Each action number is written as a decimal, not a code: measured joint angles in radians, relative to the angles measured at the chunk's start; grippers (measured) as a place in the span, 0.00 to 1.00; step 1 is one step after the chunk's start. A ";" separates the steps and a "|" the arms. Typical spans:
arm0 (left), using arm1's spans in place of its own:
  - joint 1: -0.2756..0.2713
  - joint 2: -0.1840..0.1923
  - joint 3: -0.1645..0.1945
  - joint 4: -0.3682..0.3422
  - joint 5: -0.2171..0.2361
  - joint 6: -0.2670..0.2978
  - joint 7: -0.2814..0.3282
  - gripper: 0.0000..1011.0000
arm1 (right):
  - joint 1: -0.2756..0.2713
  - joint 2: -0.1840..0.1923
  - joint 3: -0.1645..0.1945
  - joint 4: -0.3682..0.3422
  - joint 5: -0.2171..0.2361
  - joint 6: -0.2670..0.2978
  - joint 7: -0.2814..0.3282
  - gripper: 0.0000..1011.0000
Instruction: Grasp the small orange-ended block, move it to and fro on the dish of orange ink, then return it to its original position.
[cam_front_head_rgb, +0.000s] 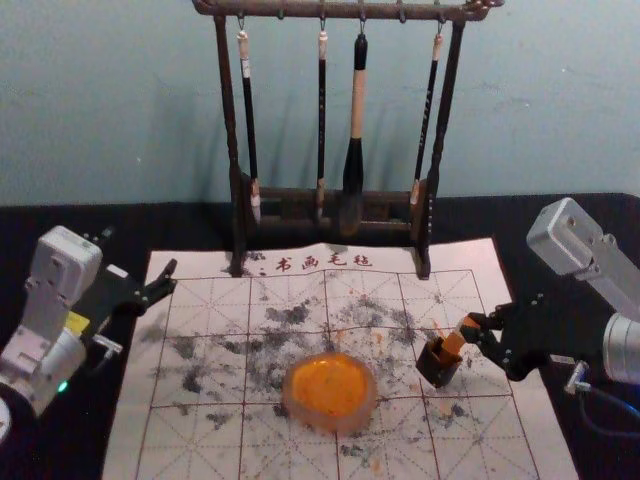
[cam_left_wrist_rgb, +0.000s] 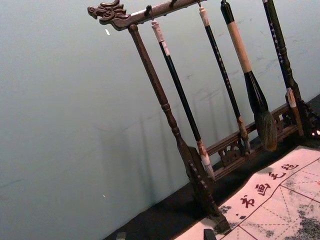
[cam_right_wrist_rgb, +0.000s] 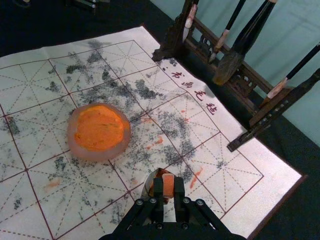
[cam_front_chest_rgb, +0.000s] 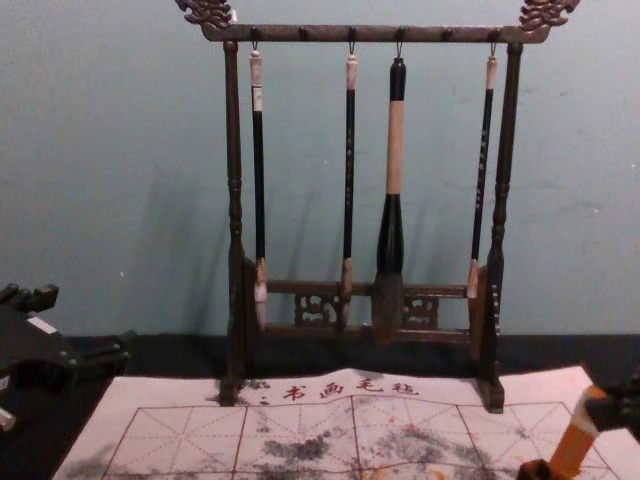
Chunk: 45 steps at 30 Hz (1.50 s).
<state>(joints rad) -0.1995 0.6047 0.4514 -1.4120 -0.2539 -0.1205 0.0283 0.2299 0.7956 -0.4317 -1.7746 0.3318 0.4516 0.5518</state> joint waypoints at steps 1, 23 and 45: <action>0.000 0.000 0.000 0.000 0.000 0.000 0.000 0.99 | 0.000 0.000 0.000 0.000 0.000 0.000 0.000 0.08; 0.000 0.000 0.000 0.000 0.000 0.000 0.000 0.99 | 0.028 -0.029 -0.038 0.045 -0.010 0.013 0.009 0.08; 0.000 0.000 0.000 0.000 0.000 0.000 0.000 0.99 | 0.054 -0.054 -0.080 0.086 -0.041 0.020 0.027 0.08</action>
<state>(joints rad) -0.1995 0.6047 0.4514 -1.4120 -0.2539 -0.1205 0.0283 0.2834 0.7417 -0.5120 -1.6887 0.2909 0.4721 0.5785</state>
